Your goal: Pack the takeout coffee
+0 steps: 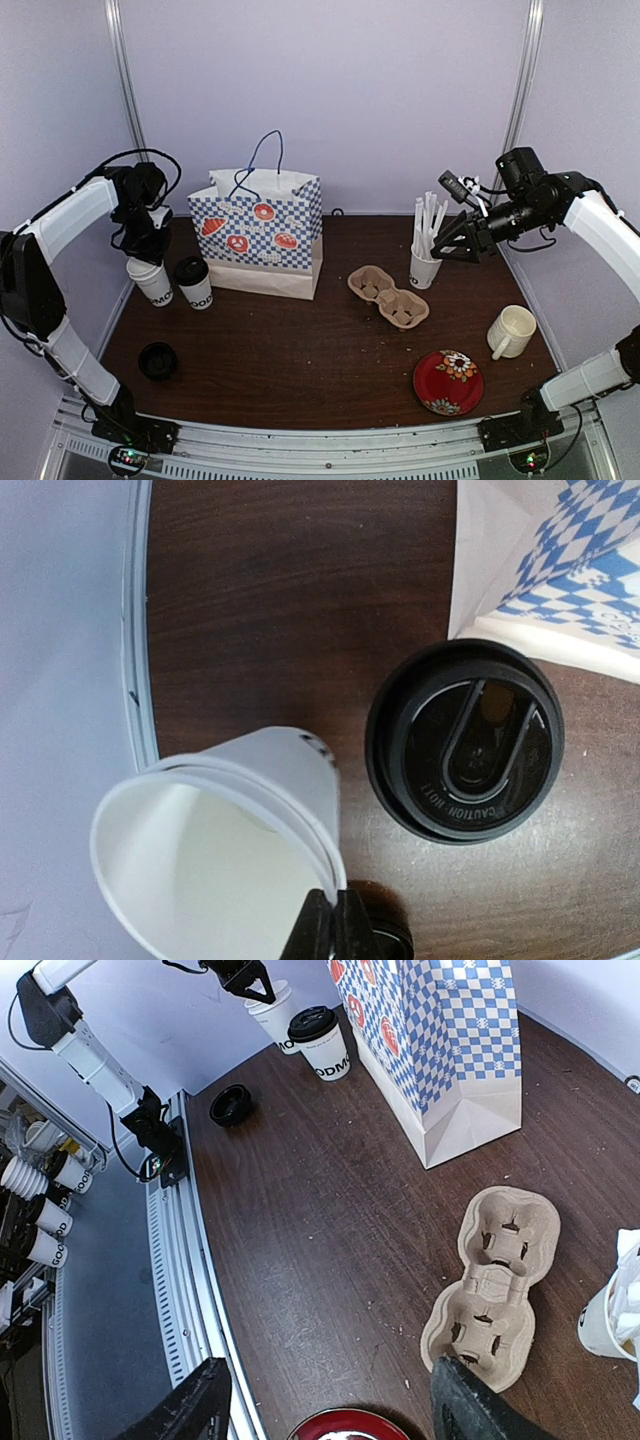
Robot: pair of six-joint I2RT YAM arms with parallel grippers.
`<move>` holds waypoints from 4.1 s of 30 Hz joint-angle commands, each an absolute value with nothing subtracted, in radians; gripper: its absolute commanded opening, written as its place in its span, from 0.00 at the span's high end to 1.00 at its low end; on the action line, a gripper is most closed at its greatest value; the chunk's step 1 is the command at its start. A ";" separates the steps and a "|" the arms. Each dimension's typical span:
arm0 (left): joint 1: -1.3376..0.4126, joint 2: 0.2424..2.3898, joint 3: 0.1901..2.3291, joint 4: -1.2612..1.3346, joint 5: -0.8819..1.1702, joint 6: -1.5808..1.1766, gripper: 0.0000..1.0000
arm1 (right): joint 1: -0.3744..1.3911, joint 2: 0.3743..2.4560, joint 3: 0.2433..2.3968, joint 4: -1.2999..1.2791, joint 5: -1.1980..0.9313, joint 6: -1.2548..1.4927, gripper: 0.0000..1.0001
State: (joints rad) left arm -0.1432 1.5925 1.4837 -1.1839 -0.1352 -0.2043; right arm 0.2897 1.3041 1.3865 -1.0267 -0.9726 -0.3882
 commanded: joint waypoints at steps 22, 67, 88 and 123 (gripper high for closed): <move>-0.099 1.657 1.571 -1.281 -0.023 -0.254 1.00 | 0.281 1.309 1.384 -1.012 -1.005 -0.379 0.28; -0.144 1.624 1.513 -1.299 -0.129 -0.256 1.00 | 0.282 1.326 1.379 -1.012 -1.029 -0.382 0.27; -0.537 1.488 1.894 -1.338 0.461 -0.300 1.00 | 0.686 1.561 1.628 -0.909 -0.795 -0.305 0.01; -0.660 1.475 1.904 -1.175 0.656 -0.377 1.00 | 0.920 1.804 1.750 -0.858 -0.762 -0.304 0.48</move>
